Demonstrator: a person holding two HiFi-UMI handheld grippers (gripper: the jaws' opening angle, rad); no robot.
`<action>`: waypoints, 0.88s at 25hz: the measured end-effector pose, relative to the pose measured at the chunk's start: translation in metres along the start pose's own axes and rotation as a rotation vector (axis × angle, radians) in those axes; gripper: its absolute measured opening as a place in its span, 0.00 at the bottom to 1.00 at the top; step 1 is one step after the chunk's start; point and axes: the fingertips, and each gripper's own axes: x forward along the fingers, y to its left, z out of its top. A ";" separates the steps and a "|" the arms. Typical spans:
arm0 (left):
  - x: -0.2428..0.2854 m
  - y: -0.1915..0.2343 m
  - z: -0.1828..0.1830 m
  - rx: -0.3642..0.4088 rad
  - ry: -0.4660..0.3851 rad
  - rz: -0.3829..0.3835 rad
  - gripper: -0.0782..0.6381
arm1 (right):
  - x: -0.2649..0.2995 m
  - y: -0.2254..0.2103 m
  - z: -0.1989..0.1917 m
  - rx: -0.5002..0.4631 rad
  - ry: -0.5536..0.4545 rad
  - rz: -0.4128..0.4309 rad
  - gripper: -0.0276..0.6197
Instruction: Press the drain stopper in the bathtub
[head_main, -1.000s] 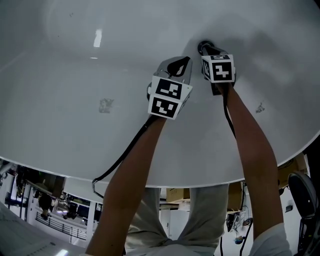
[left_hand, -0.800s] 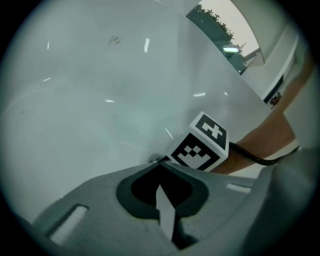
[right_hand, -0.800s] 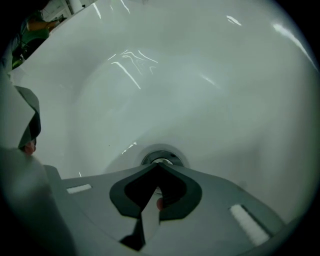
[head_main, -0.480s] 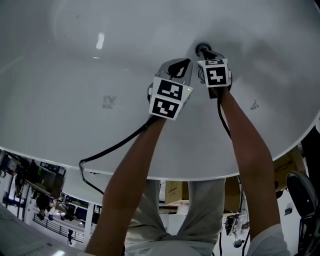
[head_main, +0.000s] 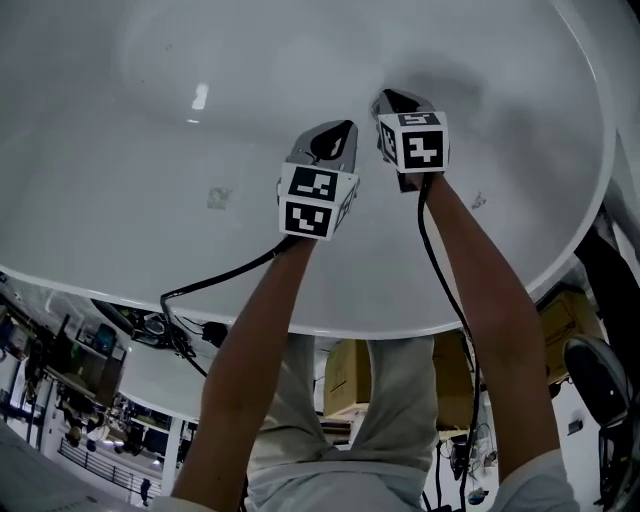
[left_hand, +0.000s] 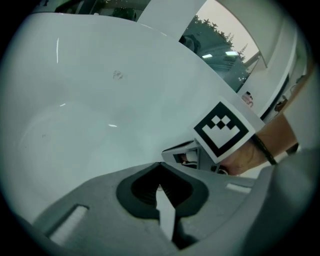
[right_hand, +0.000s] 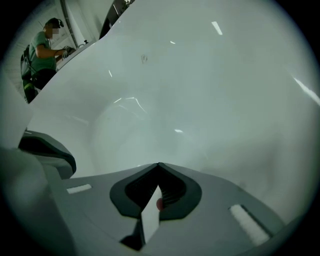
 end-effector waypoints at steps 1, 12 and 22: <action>-0.007 -0.002 0.007 0.000 -0.007 0.010 0.11 | -0.010 0.001 0.009 0.007 -0.015 0.000 0.05; -0.102 -0.056 0.099 -0.014 -0.127 0.048 0.11 | -0.151 0.013 0.081 0.019 -0.159 -0.003 0.05; -0.192 -0.105 0.146 0.039 -0.165 0.088 0.11 | -0.277 0.046 0.120 0.015 -0.309 0.019 0.05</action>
